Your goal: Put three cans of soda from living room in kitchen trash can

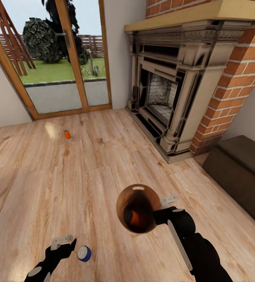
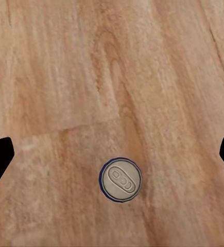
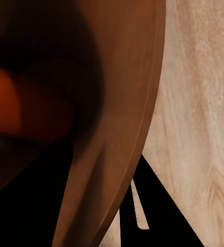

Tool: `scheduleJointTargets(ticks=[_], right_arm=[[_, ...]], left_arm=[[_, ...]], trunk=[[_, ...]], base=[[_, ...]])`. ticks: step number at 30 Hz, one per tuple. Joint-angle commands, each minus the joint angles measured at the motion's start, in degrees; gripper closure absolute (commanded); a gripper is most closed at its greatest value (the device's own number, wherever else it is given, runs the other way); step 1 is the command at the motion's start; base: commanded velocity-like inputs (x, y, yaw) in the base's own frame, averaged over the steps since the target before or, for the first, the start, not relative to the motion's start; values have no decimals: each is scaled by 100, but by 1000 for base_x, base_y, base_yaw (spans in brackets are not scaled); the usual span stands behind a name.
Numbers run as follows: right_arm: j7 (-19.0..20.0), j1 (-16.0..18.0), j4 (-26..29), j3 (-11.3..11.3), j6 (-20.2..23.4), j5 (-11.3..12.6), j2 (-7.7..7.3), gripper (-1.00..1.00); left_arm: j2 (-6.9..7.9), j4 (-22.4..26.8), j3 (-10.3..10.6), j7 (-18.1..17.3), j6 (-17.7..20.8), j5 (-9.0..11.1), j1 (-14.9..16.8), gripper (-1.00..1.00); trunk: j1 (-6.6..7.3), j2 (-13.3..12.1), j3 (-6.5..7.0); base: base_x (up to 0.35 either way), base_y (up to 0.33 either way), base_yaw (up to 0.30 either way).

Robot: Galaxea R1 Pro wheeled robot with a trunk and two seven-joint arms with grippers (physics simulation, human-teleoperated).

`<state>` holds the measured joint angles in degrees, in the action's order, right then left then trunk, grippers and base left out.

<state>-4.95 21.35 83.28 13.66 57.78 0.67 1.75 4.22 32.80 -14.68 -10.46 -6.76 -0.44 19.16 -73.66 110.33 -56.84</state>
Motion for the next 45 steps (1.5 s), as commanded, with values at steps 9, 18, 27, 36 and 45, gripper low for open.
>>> scheduleJointTargets(ticks=[9,18,27,36,45], right_arm=[[2,4,4,4,-3,38,1,100],[2,2,4,0,-3,38,1,100],[3,1,4,2,-3,38,1,100],[3,3,4,3,-3,38,1,100],[3,3,4,4,-3,38,1,100]], left_arm=[[0,-2,0,0,-8,0,0,-100],[0,-2,0,0,-9,0,0,-100],[0,-2,0,0,-10,0,0,-100],[0,-2,0,0,-17,0,0,-100],[0,-2,3,-8,-12,0,0,-100]], trunk=[[-198,363,-239],[-396,724,-477],[-593,1085,-715],[-747,1366,-917],[-747,1366,-939]], base=[[0,0,0],[0,0,0],[0,0,0],[0,0,0],[58,0,0]])
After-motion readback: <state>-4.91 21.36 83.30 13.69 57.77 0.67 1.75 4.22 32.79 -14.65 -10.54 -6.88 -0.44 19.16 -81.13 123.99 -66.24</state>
